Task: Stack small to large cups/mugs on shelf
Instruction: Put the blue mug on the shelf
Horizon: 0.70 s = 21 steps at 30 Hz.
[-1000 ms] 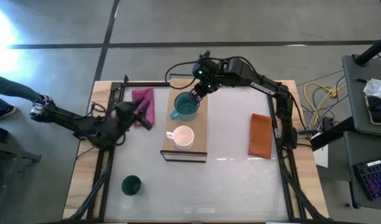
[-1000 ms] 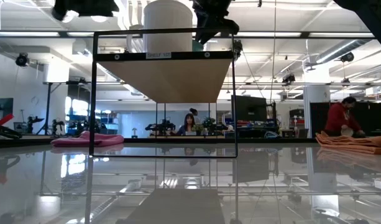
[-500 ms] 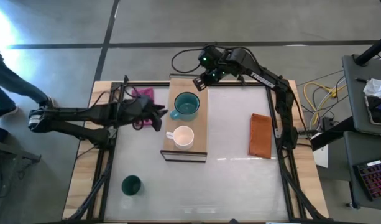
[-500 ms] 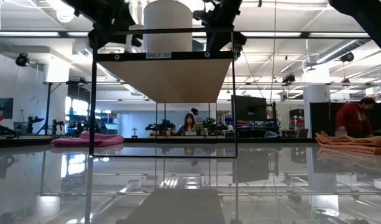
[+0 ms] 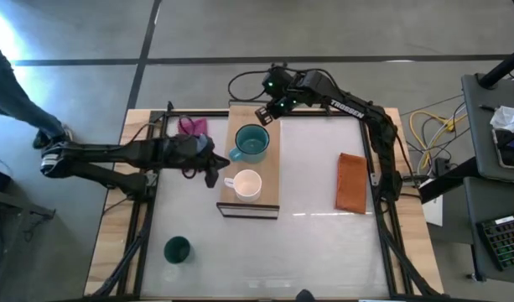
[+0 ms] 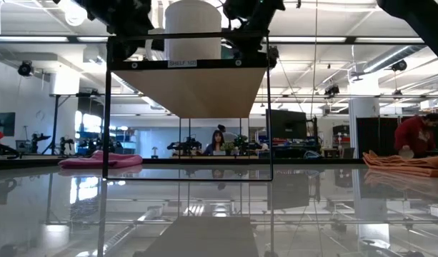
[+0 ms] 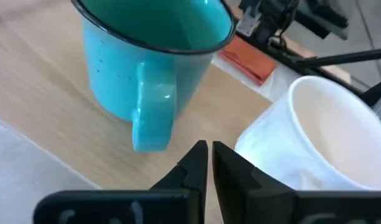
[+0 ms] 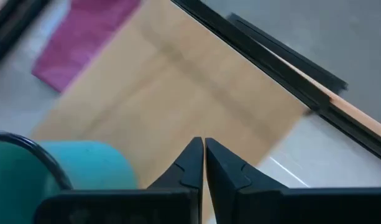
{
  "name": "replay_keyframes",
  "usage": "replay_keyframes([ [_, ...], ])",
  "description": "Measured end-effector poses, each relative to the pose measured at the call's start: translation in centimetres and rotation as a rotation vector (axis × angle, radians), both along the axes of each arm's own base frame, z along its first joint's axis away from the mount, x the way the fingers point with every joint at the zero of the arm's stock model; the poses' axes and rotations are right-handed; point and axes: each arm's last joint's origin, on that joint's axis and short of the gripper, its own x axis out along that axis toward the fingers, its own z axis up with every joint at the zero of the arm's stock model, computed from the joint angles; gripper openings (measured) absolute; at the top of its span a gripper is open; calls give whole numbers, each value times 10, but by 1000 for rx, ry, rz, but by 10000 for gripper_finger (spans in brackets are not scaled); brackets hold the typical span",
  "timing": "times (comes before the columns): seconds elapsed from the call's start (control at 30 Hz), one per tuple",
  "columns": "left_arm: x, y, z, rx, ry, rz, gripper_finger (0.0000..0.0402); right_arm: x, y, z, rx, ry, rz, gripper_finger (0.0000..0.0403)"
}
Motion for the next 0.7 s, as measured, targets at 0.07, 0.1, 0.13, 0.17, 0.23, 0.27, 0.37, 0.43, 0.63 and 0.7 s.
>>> replay_keyframes([
  [0.07,6,1,-4,-1,16,1,10,2,0,0,-1,-18,5,9],
  [0.1,8,1,-6,-2,28,2,10,2,-1,0,-1,-20,6,9],
  [0.13,11,1,-8,-3,40,3,10,2,-1,-1,-2,-21,6,9],
  [0.17,14,2,-11,-3,52,5,11,3,-1,-2,-2,-22,6,9],
  [0.23,17,3,-15,2,71,16,11,3,0,-3,3,-18,10,9],
  [0.27,20,3,-16,8,81,25,11,4,1,-4,5,-16,14,9],
  [0.37,23,7,-20,23,99,59,11,7,7,-6,22,-15,52,9],
  [0.43,25,9,-20,26,103,74,11,9,13,-7,26,-10,74,9],
  [0.63,22,17,-19,37,99,123,11,15,29,-6,58,-16,142,9],
  [0.7,20,20,-18,38,94,137,11,15,33,-6,61,-3,149,9],
])
